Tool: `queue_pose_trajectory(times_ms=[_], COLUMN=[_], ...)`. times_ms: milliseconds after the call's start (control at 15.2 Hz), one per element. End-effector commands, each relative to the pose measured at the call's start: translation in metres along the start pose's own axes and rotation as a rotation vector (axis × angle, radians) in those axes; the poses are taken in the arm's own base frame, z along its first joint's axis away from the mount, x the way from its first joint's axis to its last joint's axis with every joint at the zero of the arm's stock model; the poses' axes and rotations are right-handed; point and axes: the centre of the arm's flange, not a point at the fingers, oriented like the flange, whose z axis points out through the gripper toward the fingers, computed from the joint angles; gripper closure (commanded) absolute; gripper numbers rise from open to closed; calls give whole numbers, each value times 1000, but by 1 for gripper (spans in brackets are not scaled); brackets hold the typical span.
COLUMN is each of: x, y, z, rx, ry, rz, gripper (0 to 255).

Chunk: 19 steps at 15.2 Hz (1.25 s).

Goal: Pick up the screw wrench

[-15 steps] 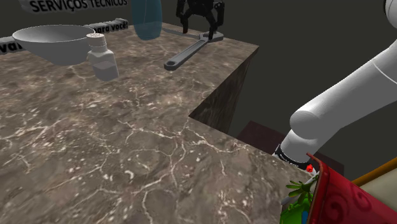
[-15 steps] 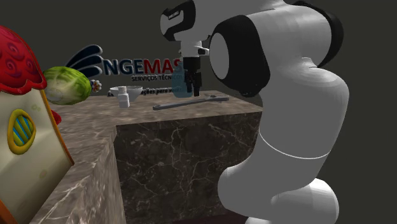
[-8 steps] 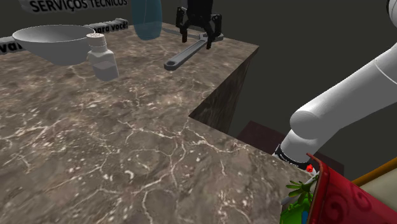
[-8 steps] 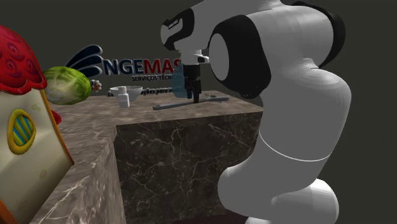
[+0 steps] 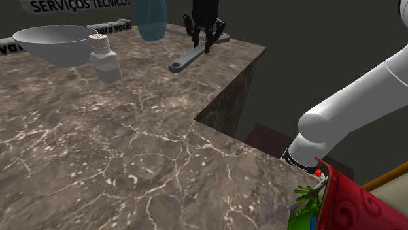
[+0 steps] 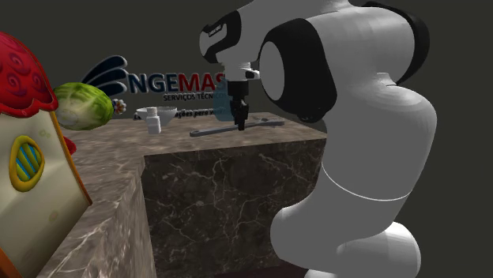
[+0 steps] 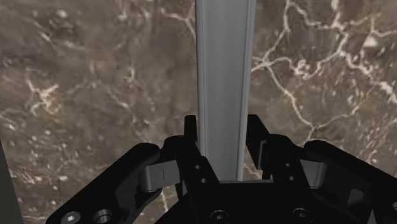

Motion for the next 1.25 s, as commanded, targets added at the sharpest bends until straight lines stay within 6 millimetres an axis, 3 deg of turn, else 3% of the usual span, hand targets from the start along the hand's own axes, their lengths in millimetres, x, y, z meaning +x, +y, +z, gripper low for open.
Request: queue_pose_trajectory(times_ms=[0,1056,1188], x=[0,3,3], y=[0,-3,-3], z=[0,-79,-80], rx=[0,0,0], ry=[0,0,0], rz=[0,0,0], gripper=[255,255,255])
